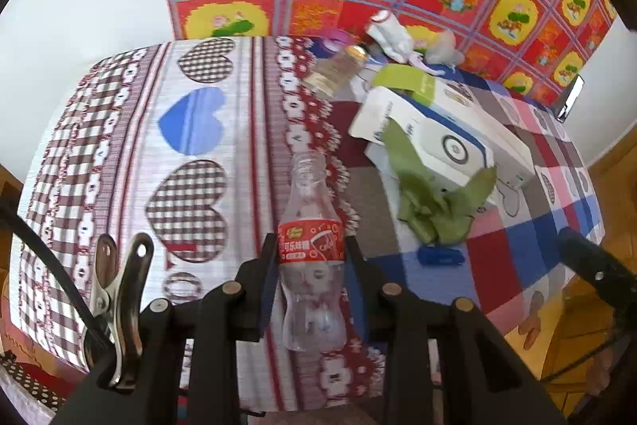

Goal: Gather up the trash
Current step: 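Grasp the clear red-label bottle with the left tool while the right tool grasps the green ribbon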

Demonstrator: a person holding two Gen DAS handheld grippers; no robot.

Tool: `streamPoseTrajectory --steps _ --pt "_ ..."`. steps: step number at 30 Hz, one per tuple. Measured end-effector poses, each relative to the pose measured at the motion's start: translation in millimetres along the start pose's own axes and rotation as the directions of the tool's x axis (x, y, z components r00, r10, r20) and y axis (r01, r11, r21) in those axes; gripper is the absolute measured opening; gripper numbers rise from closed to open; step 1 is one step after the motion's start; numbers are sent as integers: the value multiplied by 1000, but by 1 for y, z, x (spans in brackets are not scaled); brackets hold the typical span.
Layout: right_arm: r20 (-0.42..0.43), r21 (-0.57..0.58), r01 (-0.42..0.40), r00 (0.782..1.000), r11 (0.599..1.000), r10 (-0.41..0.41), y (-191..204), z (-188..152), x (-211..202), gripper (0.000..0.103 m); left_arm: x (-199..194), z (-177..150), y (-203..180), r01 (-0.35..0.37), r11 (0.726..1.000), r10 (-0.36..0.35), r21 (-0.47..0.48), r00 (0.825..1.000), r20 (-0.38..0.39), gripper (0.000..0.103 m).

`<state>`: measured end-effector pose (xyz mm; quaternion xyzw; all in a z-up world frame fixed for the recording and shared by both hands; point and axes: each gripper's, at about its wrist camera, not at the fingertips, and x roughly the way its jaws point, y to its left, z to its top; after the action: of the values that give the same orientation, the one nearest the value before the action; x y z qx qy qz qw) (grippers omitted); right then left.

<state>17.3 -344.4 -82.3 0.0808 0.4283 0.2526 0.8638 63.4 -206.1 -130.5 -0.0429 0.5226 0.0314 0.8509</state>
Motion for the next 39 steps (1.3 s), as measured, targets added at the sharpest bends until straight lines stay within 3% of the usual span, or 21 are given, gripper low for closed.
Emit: streamPoseTrajectory --steps 15,28,39 --pt "-118 48 145 983 988 -138 9 2 79 49 -3 3 49 31 999 -31 20 1000 -3 32" --pt "-144 70 184 974 980 -173 22 8 111 48 -2 9 87 56 998 -56 -1 998 -16 32" --pt "-117 38 191 976 981 -185 39 11 117 8 -5 6 111 84 996 -84 -33 996 -8 32"
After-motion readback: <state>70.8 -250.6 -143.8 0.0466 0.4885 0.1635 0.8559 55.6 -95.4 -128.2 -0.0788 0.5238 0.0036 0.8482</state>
